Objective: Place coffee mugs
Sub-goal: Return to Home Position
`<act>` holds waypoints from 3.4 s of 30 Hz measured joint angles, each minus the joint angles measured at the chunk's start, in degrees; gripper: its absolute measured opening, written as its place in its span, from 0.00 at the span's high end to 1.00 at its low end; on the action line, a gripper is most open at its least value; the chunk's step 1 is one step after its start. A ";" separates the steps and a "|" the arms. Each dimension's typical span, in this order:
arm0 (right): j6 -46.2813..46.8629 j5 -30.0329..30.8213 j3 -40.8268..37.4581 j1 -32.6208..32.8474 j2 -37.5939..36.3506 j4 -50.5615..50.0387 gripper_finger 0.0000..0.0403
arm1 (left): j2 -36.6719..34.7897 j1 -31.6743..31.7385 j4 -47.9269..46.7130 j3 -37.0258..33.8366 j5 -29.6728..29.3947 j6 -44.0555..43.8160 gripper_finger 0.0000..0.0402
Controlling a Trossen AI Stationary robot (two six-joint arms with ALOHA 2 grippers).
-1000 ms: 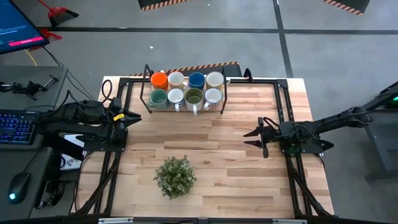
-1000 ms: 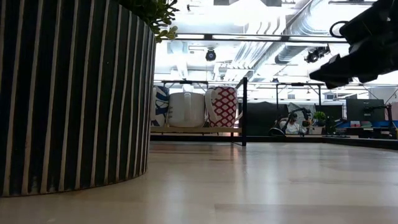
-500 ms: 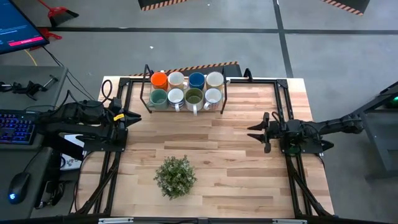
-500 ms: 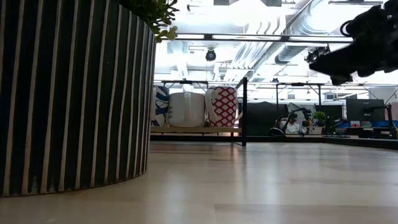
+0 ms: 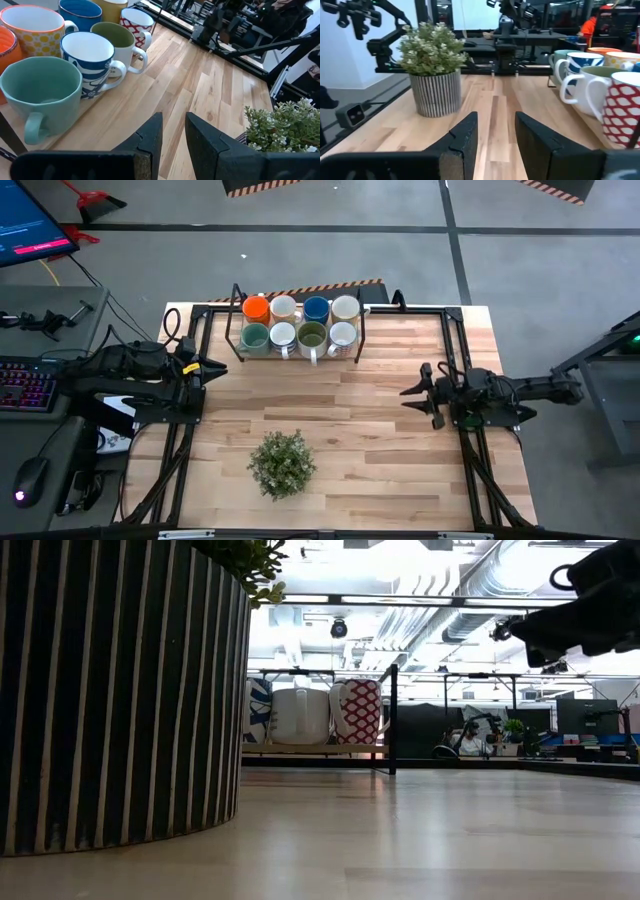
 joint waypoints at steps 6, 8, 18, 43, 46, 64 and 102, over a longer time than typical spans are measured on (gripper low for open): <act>-0.03 0.04 0.00 -0.61 0.02 0.02 0.72 | 0.00 0.00 0.00 0.00 0.00 0.03 0.82; -0.04 0.04 0.00 -0.61 0.04 0.02 0.72 | 0.00 0.01 0.00 0.00 0.00 -0.02 0.82; -0.04 0.04 -0.02 -0.61 0.07 0.02 0.72 | 0.00 0.00 0.00 0.00 0.00 0.01 0.82; -0.04 0.04 -0.07 -0.61 0.13 0.06 0.72 | -10.52 -1.48 38.76 -18.73 -10.11 12.40 0.82; -0.04 0.04 -0.07 -0.61 0.13 0.06 0.72 | -13.80 -1.84 45.85 -26.27 -5.69 17.43 0.82; -0.06 0.04 -0.09 -0.61 0.15 0.06 0.72 | -15.05 -0.35 47.55 -37.88 12.83 20.53 0.82; -0.04 0.07 -0.09 -0.61 0.13 0.07 0.72 | -14.25 -0.88 48.00 -37.83 11.50 20.51 0.82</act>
